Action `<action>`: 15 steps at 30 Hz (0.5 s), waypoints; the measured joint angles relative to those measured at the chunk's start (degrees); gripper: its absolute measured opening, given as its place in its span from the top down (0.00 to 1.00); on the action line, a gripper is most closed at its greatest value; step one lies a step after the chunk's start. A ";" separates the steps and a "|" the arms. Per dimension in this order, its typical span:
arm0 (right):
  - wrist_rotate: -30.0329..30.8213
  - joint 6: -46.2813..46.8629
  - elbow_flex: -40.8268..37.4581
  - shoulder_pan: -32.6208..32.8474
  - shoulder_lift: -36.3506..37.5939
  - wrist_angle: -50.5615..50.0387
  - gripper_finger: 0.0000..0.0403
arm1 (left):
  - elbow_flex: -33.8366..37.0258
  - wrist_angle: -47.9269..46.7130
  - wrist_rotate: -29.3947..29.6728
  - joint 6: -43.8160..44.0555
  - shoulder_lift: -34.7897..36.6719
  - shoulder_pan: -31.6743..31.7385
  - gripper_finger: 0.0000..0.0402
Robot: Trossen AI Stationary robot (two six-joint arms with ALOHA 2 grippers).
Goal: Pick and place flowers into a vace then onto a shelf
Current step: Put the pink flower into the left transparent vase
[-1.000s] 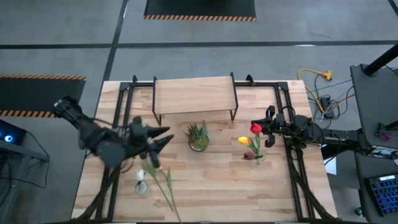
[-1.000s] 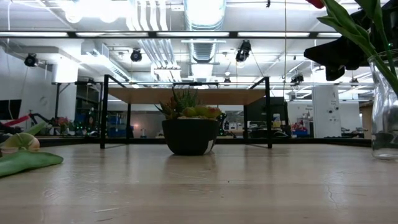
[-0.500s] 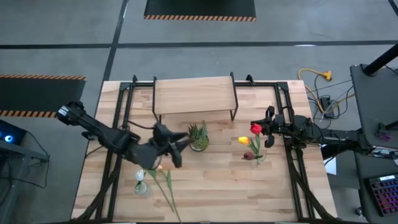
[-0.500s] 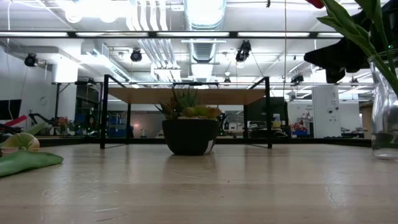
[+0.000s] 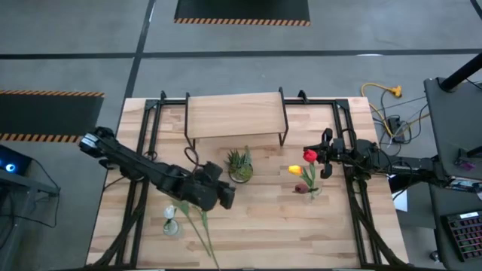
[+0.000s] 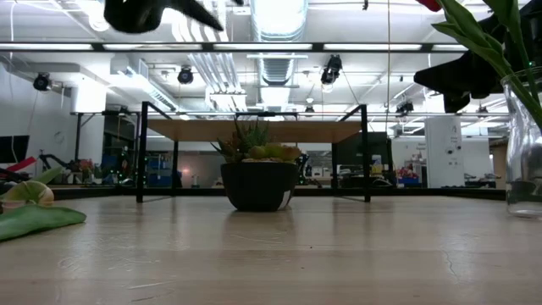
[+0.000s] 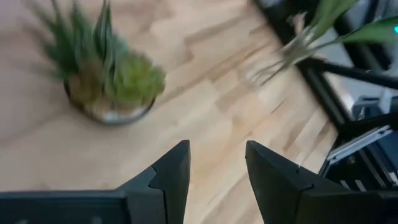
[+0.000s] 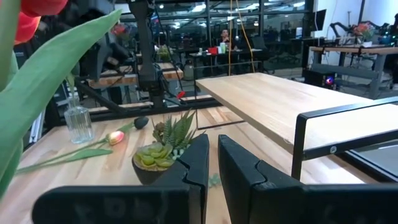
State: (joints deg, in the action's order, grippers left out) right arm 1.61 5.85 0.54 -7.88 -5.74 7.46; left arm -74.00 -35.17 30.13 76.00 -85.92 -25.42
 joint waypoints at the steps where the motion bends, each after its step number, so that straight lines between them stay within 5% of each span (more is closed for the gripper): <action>1: 0.00 -0.06 0.00 -0.01 0.00 0.00 0.93 | 0.00 -0.35 -1.15 1.45 -0.59 0.06 0.65; 15: 0.02 -0.07 0.00 -0.02 0.00 0.04 0.93 | 0.04 -3.36 -15.92 12.67 -9.42 1.50 0.65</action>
State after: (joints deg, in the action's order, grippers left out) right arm 1.63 5.78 0.54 -7.90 -5.74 7.51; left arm -73.95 -38.53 14.21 88.67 -95.34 -23.91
